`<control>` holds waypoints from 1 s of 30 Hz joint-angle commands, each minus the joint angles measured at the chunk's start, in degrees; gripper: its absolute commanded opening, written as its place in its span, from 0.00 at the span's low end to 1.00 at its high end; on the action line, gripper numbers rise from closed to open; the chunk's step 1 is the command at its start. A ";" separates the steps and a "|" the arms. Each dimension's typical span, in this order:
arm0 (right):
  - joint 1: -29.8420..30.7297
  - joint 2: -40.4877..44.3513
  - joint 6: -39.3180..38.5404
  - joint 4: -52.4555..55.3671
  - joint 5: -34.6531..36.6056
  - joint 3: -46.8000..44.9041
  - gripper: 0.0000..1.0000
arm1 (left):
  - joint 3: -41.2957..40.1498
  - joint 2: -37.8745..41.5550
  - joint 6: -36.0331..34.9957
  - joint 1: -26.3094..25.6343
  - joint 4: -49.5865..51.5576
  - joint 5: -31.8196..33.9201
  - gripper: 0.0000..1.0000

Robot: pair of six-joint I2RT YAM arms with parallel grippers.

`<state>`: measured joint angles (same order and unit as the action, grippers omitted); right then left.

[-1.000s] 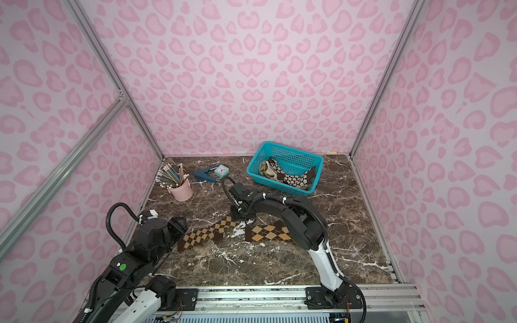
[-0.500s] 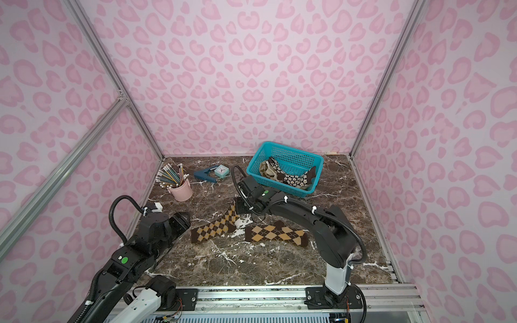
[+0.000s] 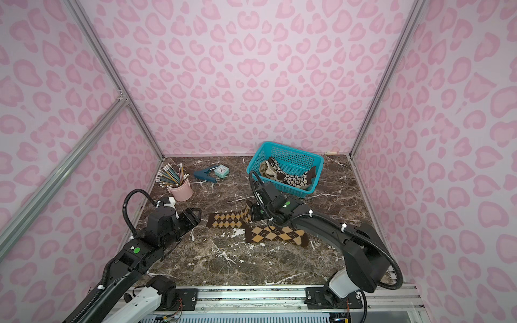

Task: Place the socks together as a pair
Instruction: Flatten out the sock at the center of the board.

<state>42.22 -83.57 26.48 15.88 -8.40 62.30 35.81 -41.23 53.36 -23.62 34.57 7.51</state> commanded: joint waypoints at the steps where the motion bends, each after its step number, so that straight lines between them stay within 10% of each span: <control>1: -0.11 3.68 -2.89 -0.79 2.04 1.93 0.00 | 0.88 -0.05 -1.37 -0.04 -4.42 -1.30 0.67; 17: -0.72 13.43 -15.30 13.56 13.11 12.44 0.00 | 0.48 -0.16 -2.04 -0.04 -5.56 -2.10 0.66; 30: 27.37 -4.36 -24.73 18.74 1.94 9.02 0.03 | -1.62 4.50 -1.45 -0.03 -0.61 -0.67 0.66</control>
<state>66.72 -86.63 5.10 29.69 -3.86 70.89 34.83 -37.74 52.10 -23.68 32.82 5.80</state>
